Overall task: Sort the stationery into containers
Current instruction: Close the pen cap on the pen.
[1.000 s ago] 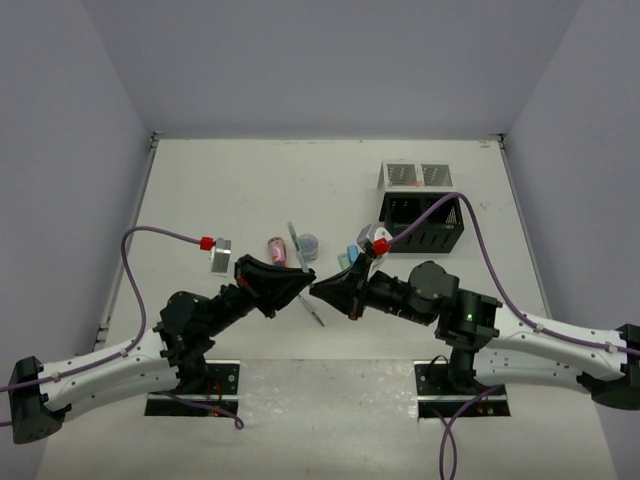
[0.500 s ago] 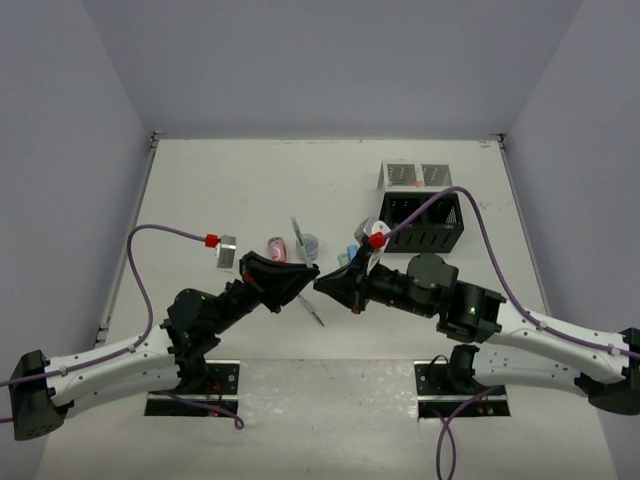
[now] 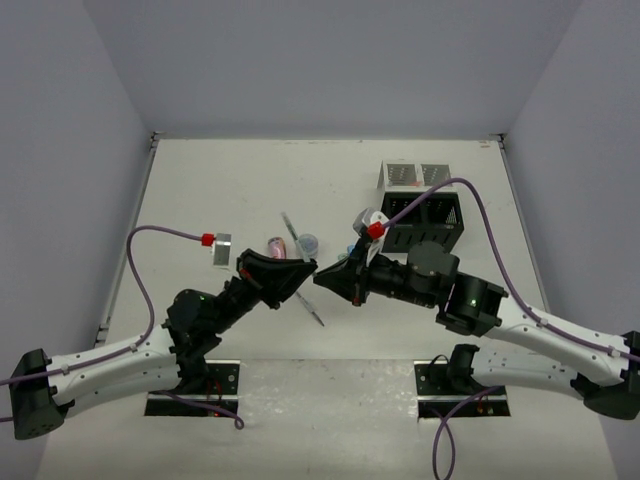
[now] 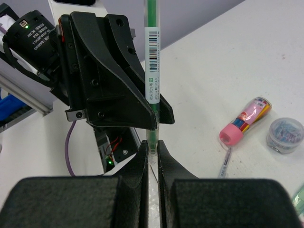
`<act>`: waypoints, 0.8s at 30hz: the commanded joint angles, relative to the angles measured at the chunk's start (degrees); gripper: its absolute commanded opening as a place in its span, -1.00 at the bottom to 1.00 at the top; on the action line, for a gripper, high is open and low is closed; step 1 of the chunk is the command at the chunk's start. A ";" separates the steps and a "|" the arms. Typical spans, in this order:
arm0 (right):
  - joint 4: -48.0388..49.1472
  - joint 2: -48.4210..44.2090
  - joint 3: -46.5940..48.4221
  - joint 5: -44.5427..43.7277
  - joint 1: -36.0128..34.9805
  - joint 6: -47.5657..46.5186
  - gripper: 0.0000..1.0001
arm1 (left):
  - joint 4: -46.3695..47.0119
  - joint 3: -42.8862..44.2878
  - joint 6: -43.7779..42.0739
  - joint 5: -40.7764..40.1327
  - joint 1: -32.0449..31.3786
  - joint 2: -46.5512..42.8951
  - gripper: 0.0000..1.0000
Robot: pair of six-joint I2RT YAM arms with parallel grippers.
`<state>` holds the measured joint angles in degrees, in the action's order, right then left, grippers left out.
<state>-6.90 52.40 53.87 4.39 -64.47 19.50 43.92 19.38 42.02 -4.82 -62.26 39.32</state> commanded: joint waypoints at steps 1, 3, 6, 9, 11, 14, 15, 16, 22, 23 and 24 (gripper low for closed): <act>17.67 0.43 6.14 -1.87 2.07 -0.69 -1.00 | -11.61 -1.77 1.62 7.99 -2.08 2.38 -1.00; 17.94 1.08 4.86 1.39 2.11 -0.54 -1.00 | -13.09 -1.29 2.06 5.61 -2.08 1.07 -1.00; 18.45 1.44 2.66 4.44 2.12 0.08 -1.00 | -14.83 -0.27 2.59 2.34 -2.08 -0.77 -1.00; 17.78 1.33 1.80 6.03 2.07 0.66 -1.00 | -17.12 1.94 3.07 0.30 -2.08 -1.58 -1.00; 17.87 1.13 1.27 6.64 2.07 1.04 -1.00 | -17.20 2.97 3.07 0.40 -2.00 -1.78 -1.00; 17.88 1.03 0.56 7.42 2.07 1.71 -1.00 | -17.00 4.20 3.03 0.59 -1.99 -1.88 -1.00; 17.94 1.03 0.28 7.51 2.09 2.00 -1.00 | -16.83 4.41 2.98 0.71 -2.01 -1.84 -1.00; 18.11 1.03 0.06 7.63 2.15 2.39 -1.00 | -16.77 4.58 2.98 0.76 -2.07 -1.73 -1.00; 18.80 1.65 -0.70 8.68 2.07 3.62 -0.54 | -16.14 5.32 2.77 1.74 -2.08 -1.24 -1.00; 19.08 1.65 -0.98 8.71 2.07 3.87 -0.50 | -16.17 5.29 2.72 1.74 -2.08 -1.41 -1.00; 19.23 1.65 -1.24 8.53 2.07 4.05 -0.46 | -16.20 5.23 2.69 1.71 -2.08 -1.56 -1.00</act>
<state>1.35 54.11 52.63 11.64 -62.24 22.35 34.10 24.11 44.25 -7.58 -63.21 36.51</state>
